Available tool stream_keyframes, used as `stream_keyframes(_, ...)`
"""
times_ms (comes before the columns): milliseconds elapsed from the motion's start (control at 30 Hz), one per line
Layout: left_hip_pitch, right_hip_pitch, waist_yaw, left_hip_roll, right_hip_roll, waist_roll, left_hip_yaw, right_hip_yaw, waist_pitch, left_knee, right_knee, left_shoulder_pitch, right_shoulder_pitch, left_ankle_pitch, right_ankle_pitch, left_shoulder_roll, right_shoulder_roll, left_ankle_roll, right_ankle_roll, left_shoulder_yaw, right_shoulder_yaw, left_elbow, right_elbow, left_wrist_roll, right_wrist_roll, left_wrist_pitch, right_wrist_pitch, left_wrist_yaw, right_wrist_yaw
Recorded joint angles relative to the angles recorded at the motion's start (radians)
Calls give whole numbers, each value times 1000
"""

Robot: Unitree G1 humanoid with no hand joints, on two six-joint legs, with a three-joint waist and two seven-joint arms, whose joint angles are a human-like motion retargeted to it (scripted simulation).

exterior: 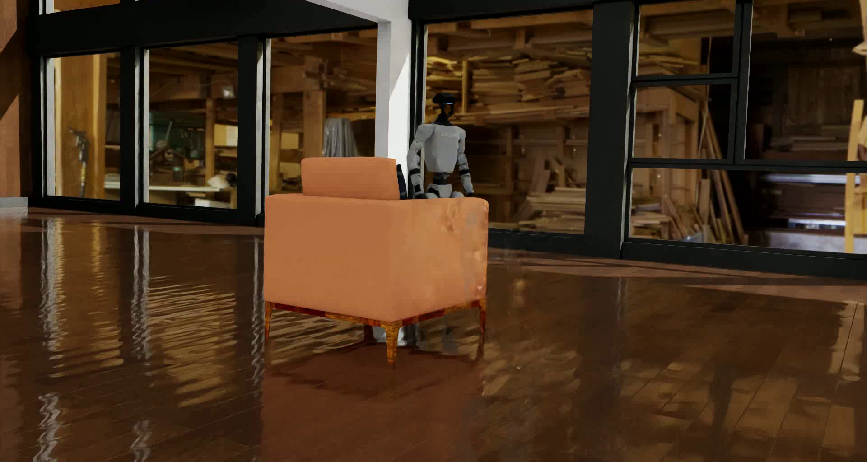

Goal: Circle the orange armchair

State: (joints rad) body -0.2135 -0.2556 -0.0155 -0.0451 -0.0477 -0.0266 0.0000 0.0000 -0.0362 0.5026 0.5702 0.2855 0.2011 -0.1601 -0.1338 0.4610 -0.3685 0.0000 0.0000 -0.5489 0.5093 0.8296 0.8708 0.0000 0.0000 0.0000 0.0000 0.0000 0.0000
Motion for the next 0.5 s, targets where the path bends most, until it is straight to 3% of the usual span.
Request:
stream_keyframes(200, 17, 71, 4, -13, -20, -6, 0, 0, -14, -21, -62, -48, 6, -33, -43, -30, 8, 0, 0, 40, 108, -17, 48, 0, 0, 0, 0, 0, 0)
stream_keyframes(500, -10, 106, 40, -16, -24, -15, 0, 0, -16, -1, -78, -29, -30, -45, -93, -71, -15, 0, 0, -20, 63, -110, 55, 0, 0, 0, 0, 0, 0)
